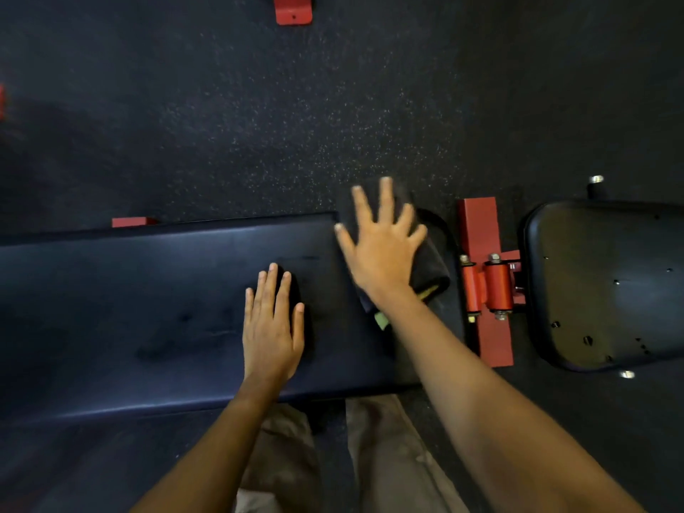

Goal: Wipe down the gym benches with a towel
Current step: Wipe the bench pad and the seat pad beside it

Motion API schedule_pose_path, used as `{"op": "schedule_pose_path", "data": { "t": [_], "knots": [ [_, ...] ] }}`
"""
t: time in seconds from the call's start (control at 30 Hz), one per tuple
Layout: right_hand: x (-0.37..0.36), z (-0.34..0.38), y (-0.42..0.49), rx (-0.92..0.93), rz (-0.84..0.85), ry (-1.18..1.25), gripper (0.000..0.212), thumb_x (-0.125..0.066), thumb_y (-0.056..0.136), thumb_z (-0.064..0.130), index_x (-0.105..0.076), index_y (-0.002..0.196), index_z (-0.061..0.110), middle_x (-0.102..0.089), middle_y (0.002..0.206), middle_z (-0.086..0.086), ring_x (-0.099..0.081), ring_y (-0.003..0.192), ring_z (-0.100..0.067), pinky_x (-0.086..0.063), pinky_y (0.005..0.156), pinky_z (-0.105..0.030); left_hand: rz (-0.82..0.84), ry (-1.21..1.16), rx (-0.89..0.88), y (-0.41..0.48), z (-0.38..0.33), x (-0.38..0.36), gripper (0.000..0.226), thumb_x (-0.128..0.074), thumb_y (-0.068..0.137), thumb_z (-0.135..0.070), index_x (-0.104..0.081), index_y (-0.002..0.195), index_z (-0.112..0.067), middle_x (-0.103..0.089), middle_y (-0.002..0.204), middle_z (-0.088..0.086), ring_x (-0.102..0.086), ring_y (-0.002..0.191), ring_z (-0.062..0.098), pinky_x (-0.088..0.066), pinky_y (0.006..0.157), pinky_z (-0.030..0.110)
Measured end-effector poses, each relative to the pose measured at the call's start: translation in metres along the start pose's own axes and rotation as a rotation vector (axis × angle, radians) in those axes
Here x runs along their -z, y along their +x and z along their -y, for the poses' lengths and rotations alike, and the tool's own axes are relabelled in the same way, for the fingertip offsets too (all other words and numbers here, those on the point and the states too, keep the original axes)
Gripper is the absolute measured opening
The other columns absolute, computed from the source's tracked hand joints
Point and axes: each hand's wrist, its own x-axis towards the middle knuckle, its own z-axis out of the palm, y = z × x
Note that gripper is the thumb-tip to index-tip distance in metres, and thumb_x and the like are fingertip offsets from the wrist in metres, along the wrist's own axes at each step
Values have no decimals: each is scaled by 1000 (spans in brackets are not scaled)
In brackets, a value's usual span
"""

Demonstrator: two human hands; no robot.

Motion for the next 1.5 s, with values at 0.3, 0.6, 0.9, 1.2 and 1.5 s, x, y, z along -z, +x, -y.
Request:
{"op": "schedule_pose_path", "data": {
  "t": [0.3,0.6,0.9,1.2,1.5],
  "knots": [
    [-24,-9,-147,483,-33,-50,64,-52,83,48,-38,144,35,-25,157,-5,-47,121,-41,-42,92,-58,-13,30,21,-13,76,43,51,-35,95,-29,-44,135,3,-37,146,22,-24,136,30,-9,114,37],
    [-24,123,-42,38,13,-27,67,-45,93,50,-20,153,32,-6,162,-10,-27,135,-46,-28,102,-66,-1,40,51,-23,133,65,54,-33,96,-32,-39,139,1,-32,149,19,-22,139,29,-6,115,34],
    [-38,77,-156,374,24,-108,65,-45,82,48,-34,145,35,-19,158,-6,-42,121,-42,-40,90,-60,48,43,24,-33,180,77,56,-29,98,-35,-34,142,-1,-25,152,15,-17,141,25,-1,117,31],
    [-52,198,-107,403,32,-116,73,-58,84,47,-30,149,31,-18,160,-10,-38,128,-45,-37,95,-64,31,10,55,-41,204,85,55,-33,97,-32,-33,143,-3,-24,153,15,-16,142,25,-1,116,31],
    [-44,177,-111,185,21,-86,66,-45,85,50,-31,147,32,-17,159,-9,-35,126,-44,-36,93,-63,18,4,147,-63,250,109,56,-31,98,-35,-30,145,-4,-20,154,13,-9,143,19,5,117,27]
  ]
}}
